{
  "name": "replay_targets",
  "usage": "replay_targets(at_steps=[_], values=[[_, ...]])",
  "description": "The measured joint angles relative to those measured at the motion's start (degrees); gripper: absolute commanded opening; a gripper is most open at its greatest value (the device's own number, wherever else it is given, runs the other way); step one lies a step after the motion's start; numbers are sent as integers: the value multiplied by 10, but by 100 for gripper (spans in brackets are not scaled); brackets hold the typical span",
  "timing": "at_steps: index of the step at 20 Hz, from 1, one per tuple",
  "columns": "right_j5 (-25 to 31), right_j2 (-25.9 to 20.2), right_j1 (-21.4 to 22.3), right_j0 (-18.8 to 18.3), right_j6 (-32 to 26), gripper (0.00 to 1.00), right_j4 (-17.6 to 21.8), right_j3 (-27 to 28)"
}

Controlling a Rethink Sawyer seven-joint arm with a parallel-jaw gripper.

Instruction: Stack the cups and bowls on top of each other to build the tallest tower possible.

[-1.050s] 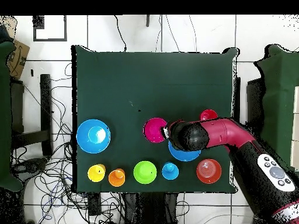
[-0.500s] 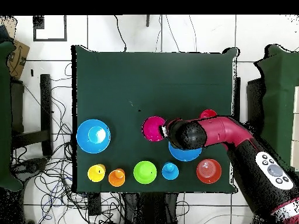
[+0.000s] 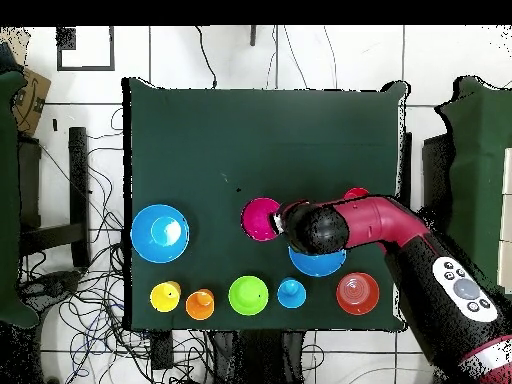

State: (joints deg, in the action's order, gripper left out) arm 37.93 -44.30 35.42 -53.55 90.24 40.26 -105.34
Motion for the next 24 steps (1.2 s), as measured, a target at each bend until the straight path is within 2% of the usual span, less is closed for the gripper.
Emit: replay_targets(at_steps=[6,14,24], values=[[0,0,5,5,0,0,2,0],[0,1,28,7,0,0,35,1],[0,2,44,5,0,0,49,1]])
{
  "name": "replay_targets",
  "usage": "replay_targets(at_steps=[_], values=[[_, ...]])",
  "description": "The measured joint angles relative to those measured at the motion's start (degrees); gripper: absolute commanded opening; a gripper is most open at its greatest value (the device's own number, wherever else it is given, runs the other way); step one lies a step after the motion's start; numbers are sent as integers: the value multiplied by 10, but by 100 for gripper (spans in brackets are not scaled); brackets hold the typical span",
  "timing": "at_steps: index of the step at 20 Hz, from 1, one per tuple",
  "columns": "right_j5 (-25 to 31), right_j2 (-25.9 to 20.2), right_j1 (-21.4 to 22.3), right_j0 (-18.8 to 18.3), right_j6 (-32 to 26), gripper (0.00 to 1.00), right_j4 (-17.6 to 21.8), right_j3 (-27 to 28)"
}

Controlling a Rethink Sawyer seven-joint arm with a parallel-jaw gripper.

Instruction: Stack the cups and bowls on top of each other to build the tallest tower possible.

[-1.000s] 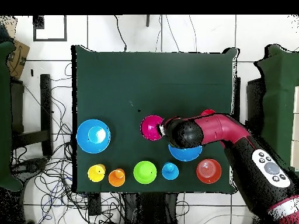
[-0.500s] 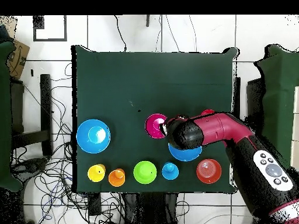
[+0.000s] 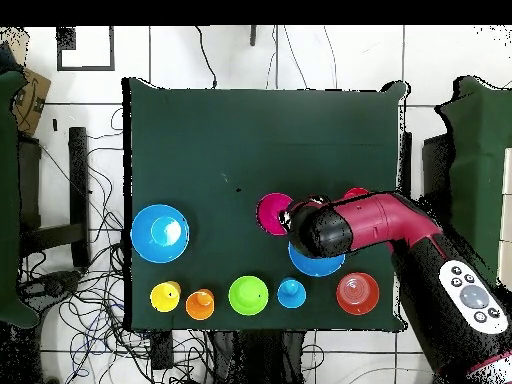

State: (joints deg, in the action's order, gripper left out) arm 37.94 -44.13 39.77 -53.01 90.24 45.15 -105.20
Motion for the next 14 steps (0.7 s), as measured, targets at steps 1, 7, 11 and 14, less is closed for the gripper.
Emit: replay_targets(at_steps=[1,7,11,14], values=[[0,0,-1,0,0,0,0,0],[0,0,-15,3,0,0,1,0],[0,1,-25,4,0,0,2,0],[0,1,-33,4,0,0,2,0]])
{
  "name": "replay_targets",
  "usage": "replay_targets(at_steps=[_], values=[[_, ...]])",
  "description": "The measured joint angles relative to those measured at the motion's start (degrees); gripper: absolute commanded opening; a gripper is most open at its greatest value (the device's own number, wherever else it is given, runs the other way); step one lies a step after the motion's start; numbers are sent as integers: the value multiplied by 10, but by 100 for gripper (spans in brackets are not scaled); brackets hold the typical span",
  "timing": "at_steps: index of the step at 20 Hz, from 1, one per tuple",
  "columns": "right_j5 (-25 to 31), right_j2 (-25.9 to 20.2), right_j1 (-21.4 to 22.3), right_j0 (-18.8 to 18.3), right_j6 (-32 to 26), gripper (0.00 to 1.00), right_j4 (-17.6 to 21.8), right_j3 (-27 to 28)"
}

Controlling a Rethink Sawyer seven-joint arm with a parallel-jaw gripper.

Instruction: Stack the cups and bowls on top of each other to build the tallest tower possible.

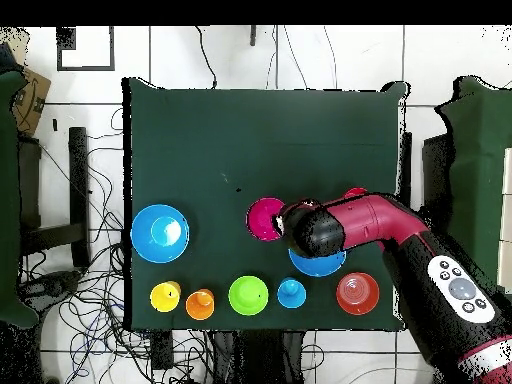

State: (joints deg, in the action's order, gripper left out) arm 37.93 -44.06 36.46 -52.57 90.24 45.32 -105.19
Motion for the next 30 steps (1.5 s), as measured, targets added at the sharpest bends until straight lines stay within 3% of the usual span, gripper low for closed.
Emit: replay_targets(at_steps=[4,5,21,30], values=[[0,0,-2,1,0,0,1,0],[0,0,-2,1,0,100,2,0],[0,1,-1,22,0,100,4,0],[0,1,28,33,0,100,4,0]])
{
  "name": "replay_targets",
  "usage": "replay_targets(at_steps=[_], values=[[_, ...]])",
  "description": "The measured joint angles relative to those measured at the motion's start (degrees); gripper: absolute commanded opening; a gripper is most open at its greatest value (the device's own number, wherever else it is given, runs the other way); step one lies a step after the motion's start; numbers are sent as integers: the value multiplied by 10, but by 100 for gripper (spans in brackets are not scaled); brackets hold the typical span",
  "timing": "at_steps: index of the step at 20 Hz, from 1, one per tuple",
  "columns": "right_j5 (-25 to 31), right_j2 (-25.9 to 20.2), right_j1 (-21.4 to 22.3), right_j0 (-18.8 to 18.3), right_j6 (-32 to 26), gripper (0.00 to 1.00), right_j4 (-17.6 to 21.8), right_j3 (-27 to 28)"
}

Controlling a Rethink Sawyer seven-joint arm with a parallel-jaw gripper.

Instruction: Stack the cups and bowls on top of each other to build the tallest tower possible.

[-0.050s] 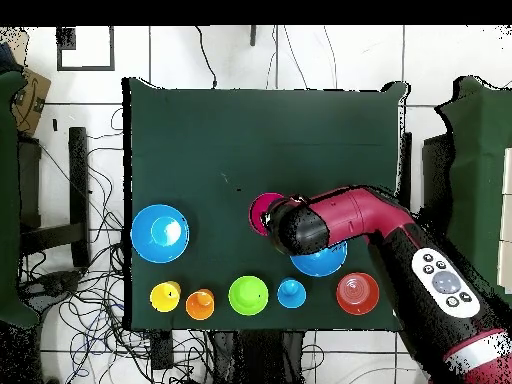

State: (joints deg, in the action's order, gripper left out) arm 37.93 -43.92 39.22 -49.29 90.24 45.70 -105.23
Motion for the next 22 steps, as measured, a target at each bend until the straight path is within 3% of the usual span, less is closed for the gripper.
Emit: replay_targets(at_steps=[11,22], values=[[5,0,55,-16,0,100,-3,-1],[43,-1,75,-29,0,100,-15,-1]])
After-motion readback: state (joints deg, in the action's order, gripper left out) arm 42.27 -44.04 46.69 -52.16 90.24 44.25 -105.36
